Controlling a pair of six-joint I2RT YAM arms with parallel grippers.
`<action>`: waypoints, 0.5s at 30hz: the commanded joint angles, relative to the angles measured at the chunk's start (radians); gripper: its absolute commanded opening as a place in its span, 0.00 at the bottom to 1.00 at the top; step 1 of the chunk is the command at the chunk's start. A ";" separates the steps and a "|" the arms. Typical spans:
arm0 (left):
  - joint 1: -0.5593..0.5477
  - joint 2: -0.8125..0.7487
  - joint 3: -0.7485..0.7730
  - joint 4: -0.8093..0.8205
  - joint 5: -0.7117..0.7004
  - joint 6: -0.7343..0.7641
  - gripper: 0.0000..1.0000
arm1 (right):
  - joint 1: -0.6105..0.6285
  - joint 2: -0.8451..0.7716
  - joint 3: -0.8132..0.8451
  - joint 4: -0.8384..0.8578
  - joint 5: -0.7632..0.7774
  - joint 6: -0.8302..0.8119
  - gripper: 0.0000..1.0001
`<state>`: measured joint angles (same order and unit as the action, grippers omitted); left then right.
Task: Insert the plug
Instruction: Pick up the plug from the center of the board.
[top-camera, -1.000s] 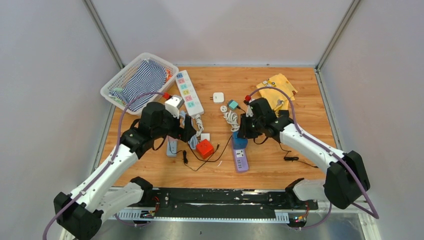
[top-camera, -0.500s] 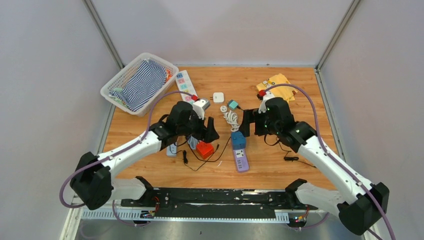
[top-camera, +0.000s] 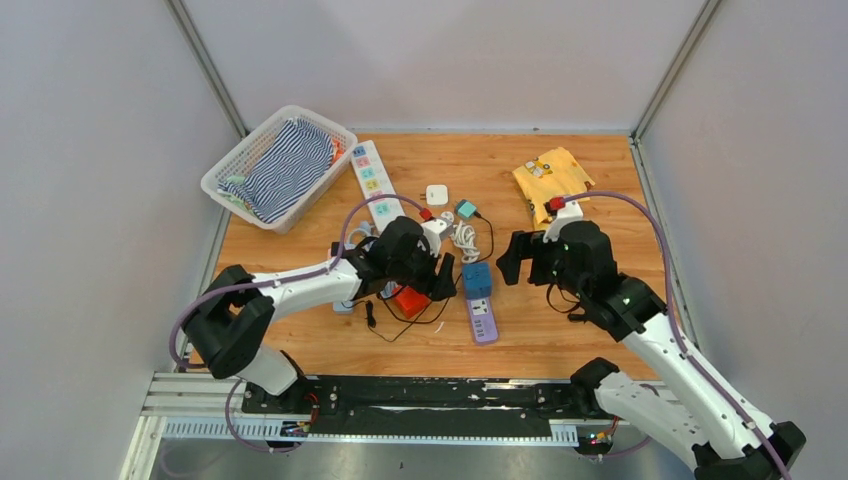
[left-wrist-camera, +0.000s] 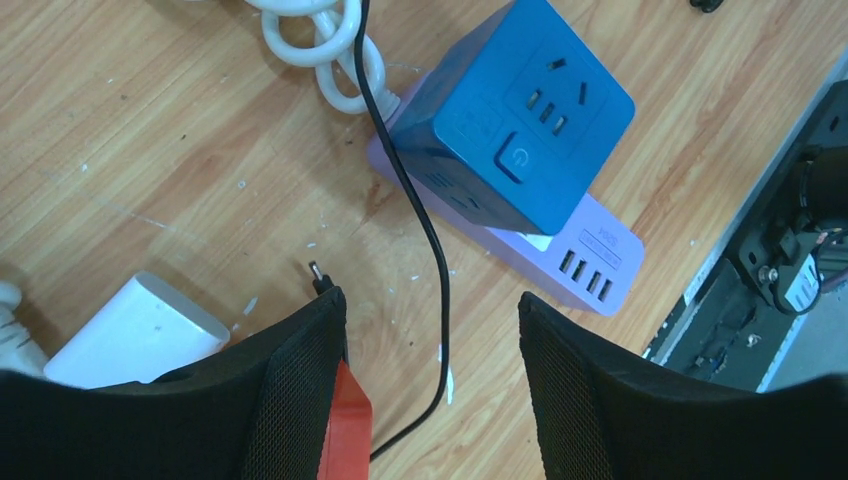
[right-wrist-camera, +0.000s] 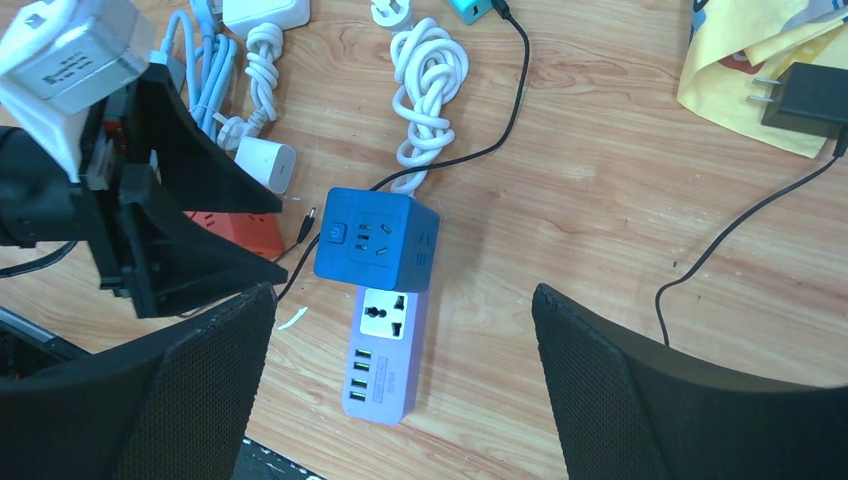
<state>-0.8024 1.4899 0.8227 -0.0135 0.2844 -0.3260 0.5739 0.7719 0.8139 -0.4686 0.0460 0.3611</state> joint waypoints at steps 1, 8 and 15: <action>-0.009 0.060 0.035 0.074 -0.010 0.012 0.65 | -0.005 -0.042 -0.034 0.022 0.023 0.036 0.98; -0.011 0.149 0.056 0.081 -0.029 0.009 0.61 | -0.006 -0.092 -0.076 0.061 0.003 0.084 0.96; -0.011 0.104 0.052 0.086 -0.073 -0.012 0.10 | -0.006 -0.114 -0.133 0.184 -0.001 0.128 0.93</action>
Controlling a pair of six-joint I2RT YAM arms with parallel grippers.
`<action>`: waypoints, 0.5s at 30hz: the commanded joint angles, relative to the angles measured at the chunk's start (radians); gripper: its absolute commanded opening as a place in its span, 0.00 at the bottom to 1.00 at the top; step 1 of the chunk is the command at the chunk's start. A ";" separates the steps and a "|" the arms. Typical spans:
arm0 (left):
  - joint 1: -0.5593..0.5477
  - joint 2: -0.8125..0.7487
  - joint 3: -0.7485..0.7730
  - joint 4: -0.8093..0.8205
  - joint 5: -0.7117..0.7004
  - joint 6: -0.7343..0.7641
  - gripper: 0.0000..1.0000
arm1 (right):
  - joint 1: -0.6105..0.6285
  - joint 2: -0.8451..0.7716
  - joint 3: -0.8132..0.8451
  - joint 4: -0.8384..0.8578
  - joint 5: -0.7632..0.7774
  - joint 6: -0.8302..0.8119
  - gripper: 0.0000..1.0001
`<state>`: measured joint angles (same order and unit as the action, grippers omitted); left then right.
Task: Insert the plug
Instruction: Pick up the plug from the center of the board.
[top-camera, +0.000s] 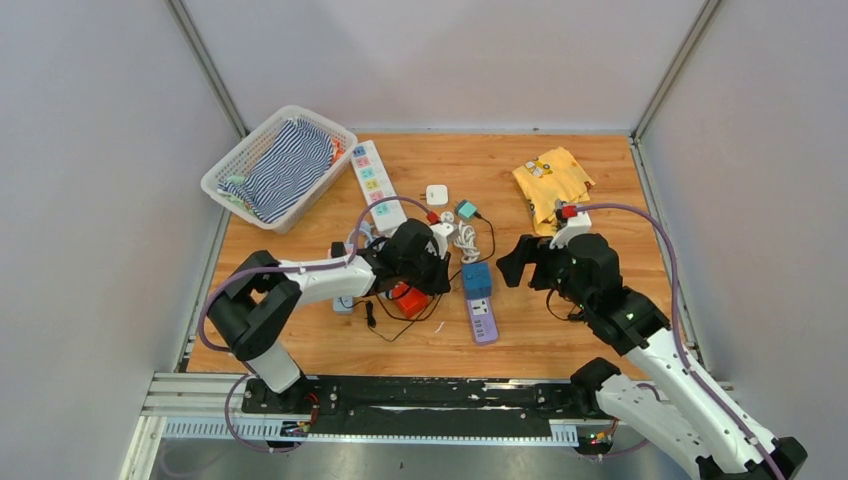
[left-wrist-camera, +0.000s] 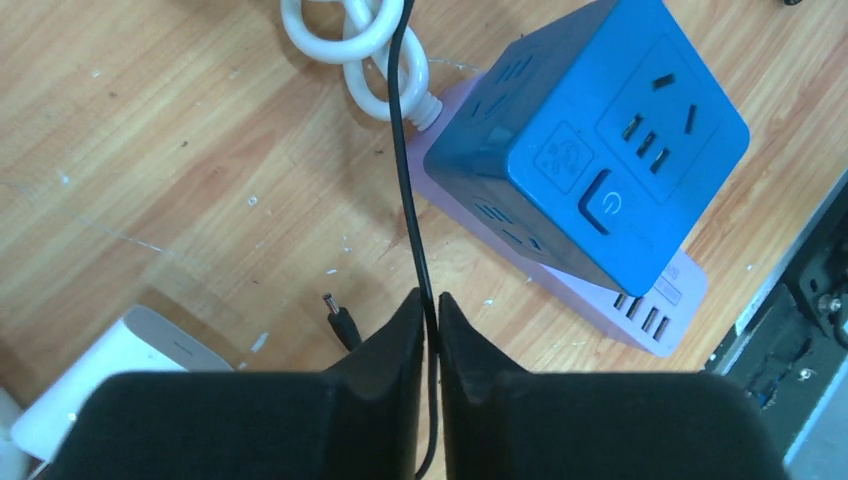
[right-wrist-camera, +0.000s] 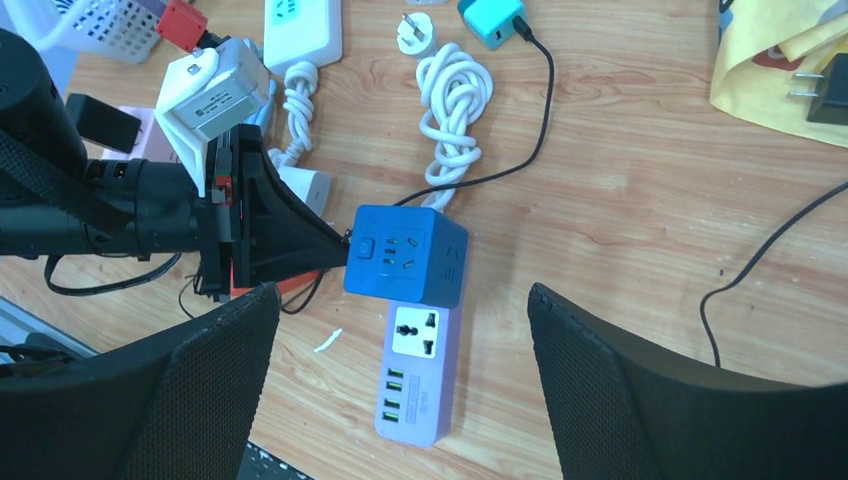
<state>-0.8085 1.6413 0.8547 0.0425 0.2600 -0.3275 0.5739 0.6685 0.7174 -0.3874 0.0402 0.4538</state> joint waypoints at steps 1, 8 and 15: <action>-0.004 -0.069 0.016 0.030 -0.065 -0.017 0.06 | -0.005 -0.002 -0.040 0.121 0.013 0.031 0.93; -0.004 -0.226 0.034 0.028 -0.173 -0.051 0.00 | -0.007 0.143 0.038 0.134 0.064 -0.019 1.00; -0.003 -0.313 0.099 0.027 -0.174 -0.060 0.00 | -0.074 0.322 0.116 0.198 0.051 -0.142 0.94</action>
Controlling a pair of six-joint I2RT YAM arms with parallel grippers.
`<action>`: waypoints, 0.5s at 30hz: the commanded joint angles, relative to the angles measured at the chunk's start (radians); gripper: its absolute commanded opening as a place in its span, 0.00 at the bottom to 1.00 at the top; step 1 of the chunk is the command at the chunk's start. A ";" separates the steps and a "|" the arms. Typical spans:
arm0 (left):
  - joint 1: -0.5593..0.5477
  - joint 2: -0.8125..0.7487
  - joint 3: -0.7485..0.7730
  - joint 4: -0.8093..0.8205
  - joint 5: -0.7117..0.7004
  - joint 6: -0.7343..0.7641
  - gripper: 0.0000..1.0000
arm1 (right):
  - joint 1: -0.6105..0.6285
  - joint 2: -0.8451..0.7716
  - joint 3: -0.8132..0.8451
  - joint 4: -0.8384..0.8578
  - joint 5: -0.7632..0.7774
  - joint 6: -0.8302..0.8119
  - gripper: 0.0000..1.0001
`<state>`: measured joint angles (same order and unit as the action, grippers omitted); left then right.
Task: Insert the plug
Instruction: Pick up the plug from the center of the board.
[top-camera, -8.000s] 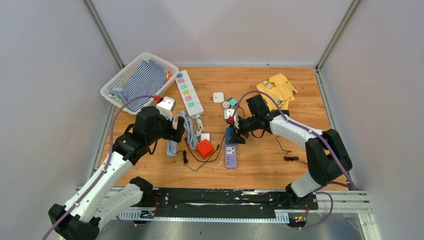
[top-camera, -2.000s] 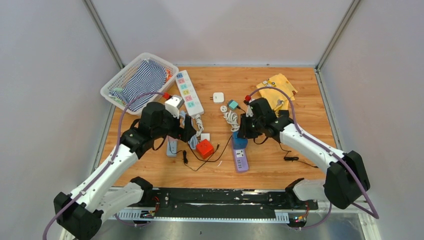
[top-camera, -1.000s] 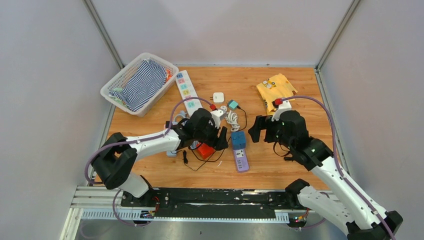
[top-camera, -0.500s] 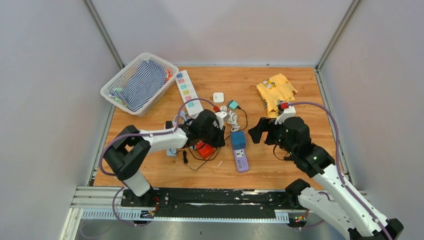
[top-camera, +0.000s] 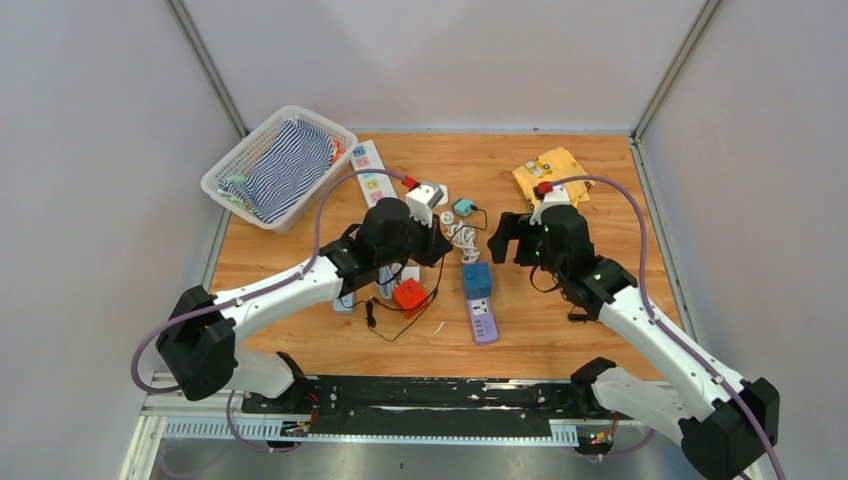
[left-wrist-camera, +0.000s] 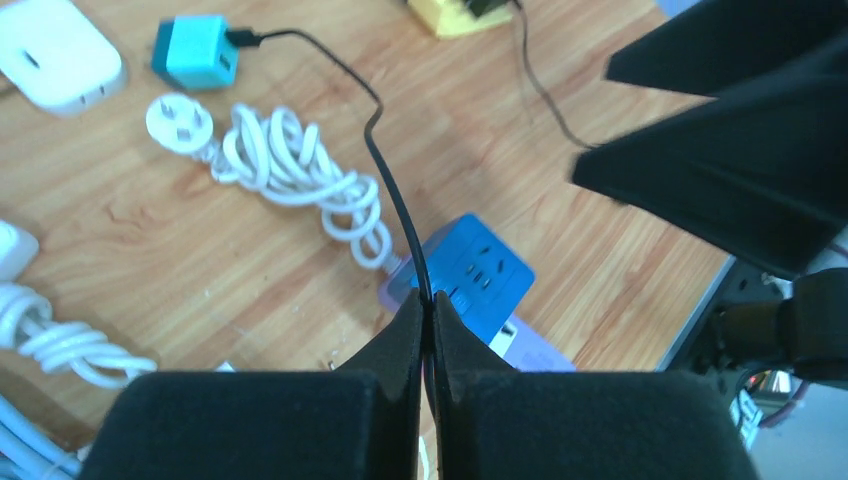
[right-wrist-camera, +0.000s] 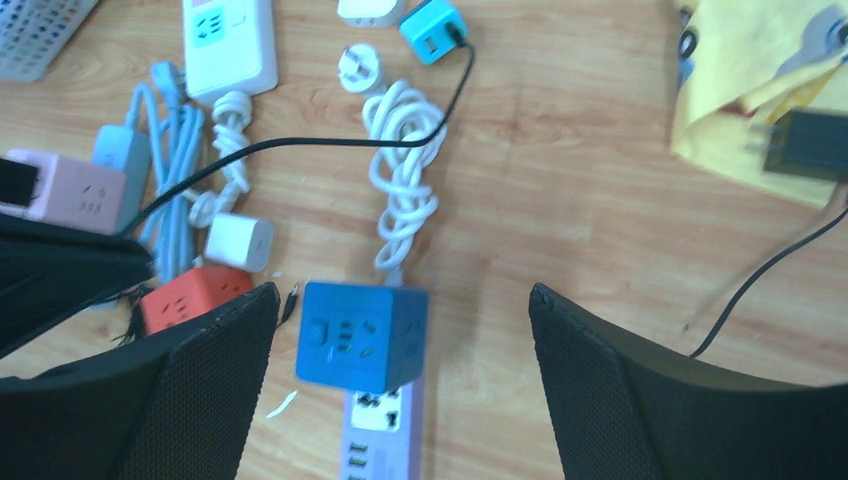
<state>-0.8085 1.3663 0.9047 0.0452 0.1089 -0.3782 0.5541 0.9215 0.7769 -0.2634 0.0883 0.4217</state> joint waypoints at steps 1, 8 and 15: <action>-0.003 -0.046 0.057 0.024 -0.019 -0.009 0.00 | -0.069 0.104 0.072 0.079 -0.024 -0.147 0.91; 0.001 -0.114 0.079 0.011 -0.034 0.020 0.00 | -0.105 0.183 0.015 0.305 -0.170 -0.534 0.85; 0.050 -0.130 0.072 0.005 -0.022 -0.009 0.00 | -0.194 0.299 0.013 0.359 -0.387 -1.071 0.70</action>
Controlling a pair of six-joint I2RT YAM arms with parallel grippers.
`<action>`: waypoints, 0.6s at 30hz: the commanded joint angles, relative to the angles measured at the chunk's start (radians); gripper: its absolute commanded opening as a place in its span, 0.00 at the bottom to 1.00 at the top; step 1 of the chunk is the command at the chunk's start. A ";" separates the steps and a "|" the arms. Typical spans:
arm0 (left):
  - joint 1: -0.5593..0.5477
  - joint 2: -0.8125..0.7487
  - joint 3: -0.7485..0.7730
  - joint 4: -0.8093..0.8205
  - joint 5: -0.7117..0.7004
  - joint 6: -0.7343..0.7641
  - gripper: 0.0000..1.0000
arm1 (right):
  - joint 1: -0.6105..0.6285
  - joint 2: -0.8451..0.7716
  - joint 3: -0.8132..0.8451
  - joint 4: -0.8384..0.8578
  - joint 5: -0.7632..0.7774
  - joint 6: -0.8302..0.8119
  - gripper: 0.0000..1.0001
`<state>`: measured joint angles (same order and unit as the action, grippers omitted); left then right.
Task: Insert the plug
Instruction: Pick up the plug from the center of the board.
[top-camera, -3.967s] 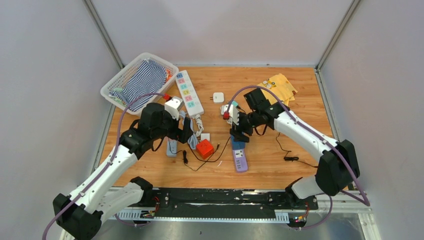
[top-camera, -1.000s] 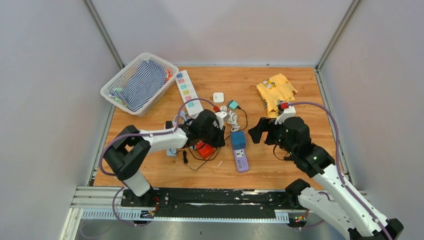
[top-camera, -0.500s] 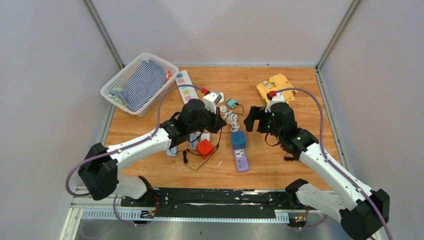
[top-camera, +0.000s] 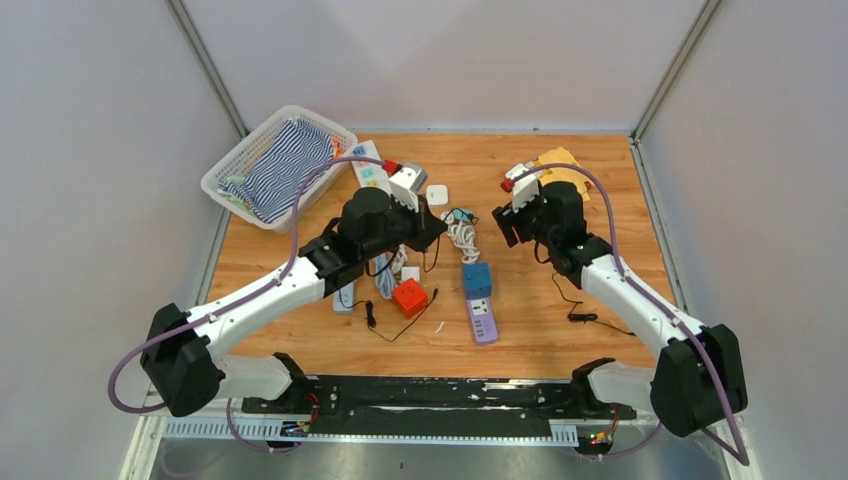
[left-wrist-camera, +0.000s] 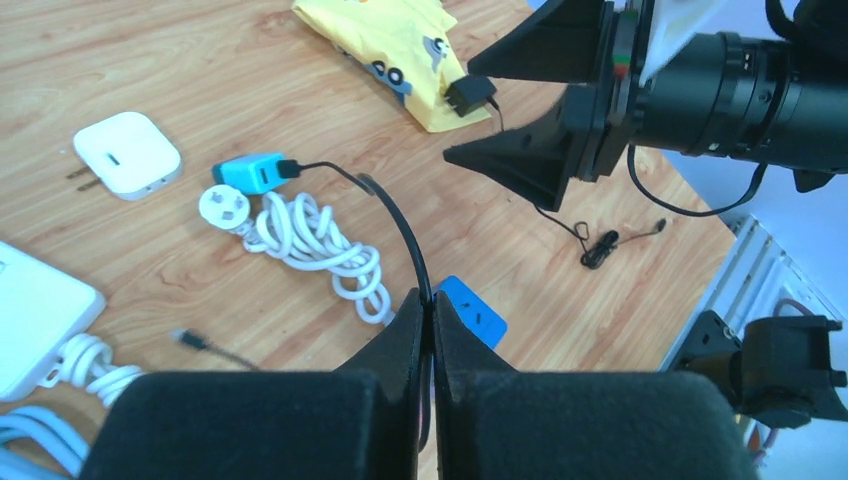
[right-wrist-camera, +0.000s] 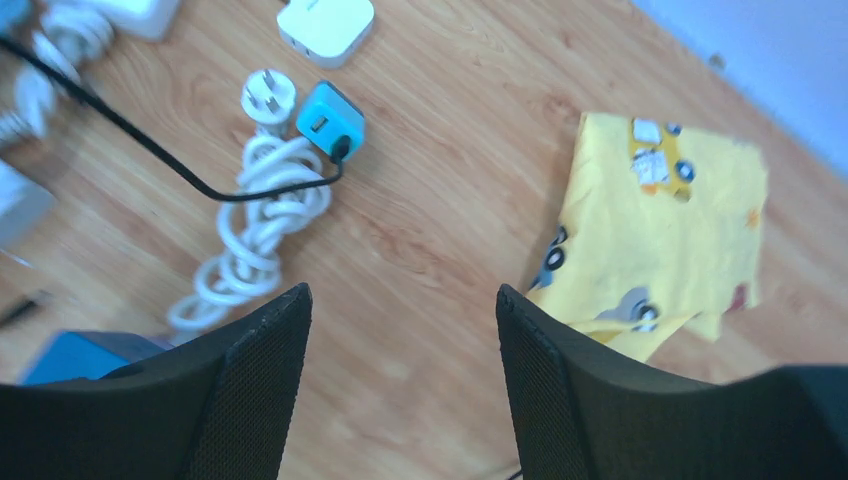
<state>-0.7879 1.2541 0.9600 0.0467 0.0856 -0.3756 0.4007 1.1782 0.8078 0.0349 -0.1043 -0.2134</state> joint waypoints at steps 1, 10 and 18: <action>0.036 -0.018 0.019 0.003 0.010 -0.012 0.00 | -0.045 0.056 -0.018 0.067 -0.217 -0.492 0.70; 0.092 -0.012 0.067 0.004 0.038 -0.051 0.00 | -0.168 0.338 0.063 0.130 -0.585 -0.711 0.72; 0.125 0.012 0.090 0.003 0.066 -0.090 0.00 | -0.180 0.553 0.189 0.106 -0.709 -0.913 0.69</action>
<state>-0.6804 1.2541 1.0191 0.0422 0.1284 -0.4404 0.2371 1.6718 0.9207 0.1196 -0.7116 -0.9962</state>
